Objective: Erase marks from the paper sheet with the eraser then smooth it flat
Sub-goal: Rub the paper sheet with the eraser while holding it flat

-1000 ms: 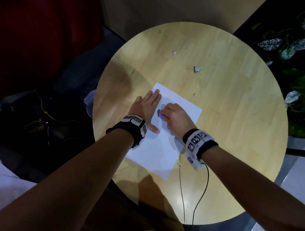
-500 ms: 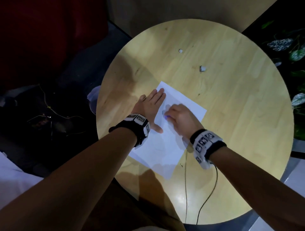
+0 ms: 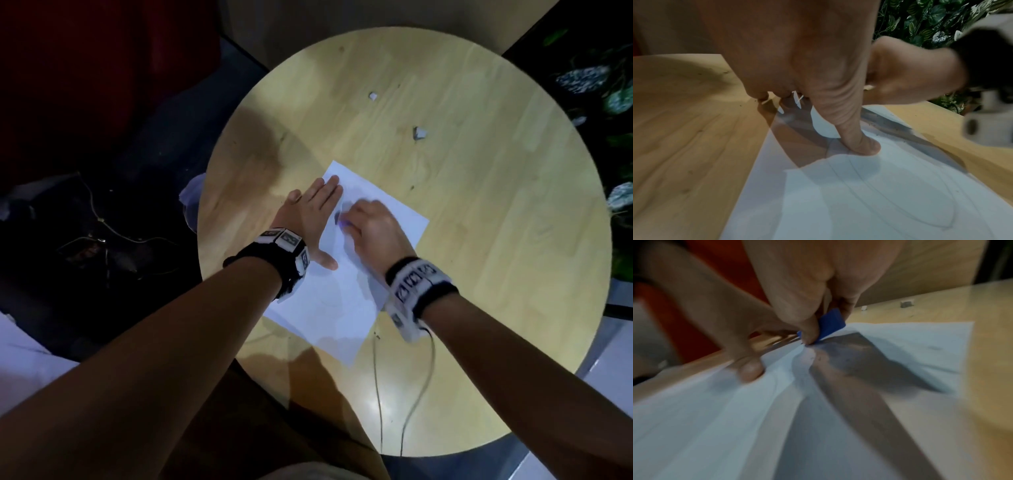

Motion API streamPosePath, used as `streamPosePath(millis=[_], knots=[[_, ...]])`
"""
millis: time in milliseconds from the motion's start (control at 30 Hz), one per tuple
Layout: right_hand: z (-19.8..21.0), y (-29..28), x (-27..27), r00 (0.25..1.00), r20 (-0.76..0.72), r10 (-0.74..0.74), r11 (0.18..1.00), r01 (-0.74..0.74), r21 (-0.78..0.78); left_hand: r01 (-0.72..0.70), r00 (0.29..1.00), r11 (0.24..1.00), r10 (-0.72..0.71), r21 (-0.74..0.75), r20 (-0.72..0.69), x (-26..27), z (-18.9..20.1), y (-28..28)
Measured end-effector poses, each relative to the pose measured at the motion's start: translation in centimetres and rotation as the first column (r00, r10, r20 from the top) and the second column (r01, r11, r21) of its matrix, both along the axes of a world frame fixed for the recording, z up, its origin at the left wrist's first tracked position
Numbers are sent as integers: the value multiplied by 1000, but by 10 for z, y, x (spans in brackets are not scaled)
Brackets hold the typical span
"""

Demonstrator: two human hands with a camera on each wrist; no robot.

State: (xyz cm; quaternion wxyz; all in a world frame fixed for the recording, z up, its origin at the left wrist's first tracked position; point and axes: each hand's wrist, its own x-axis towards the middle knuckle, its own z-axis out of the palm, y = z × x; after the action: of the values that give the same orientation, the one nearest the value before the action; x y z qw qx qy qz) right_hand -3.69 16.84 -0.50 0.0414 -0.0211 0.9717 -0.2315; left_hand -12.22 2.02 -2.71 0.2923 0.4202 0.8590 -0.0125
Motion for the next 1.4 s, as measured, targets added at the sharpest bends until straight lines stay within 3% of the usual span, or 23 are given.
streamPosePath(millis=[100,367,500,600,767,900,967,1033,1200,1400], knots=[[-8,-3,-25,975,-22,-221,975,221,-13,11,1000,1000,-11,1,8,-1,2,0],[1,-1,70,996,91,4,996,3,-85,19,996,1000,-17,22,-84,15,4,-8],[-3,10,89,984,174,-34,995,49,-87,41,990,999,-41,-6,-132,50,11,-27],[-3,19,104,977,166,-135,983,153,-101,27,993,996,-16,90,-117,67,11,-52],[-4,30,109,956,139,-259,957,274,-96,143,980,974,-114,175,-163,85,14,-72],[-3,30,98,932,182,-314,935,337,-112,-74,997,922,59,380,50,63,17,-61],[0,28,89,925,191,-328,926,355,-127,-144,981,931,90,335,169,48,20,-51],[4,21,78,939,172,-299,934,325,-149,-139,977,938,78,319,199,36,18,-43],[2,-10,49,973,165,-160,972,184,-143,-9,996,970,-13,241,92,24,8,-32],[-13,-17,32,942,66,-328,939,333,-92,152,988,986,-153,62,18,10,0,-21]])
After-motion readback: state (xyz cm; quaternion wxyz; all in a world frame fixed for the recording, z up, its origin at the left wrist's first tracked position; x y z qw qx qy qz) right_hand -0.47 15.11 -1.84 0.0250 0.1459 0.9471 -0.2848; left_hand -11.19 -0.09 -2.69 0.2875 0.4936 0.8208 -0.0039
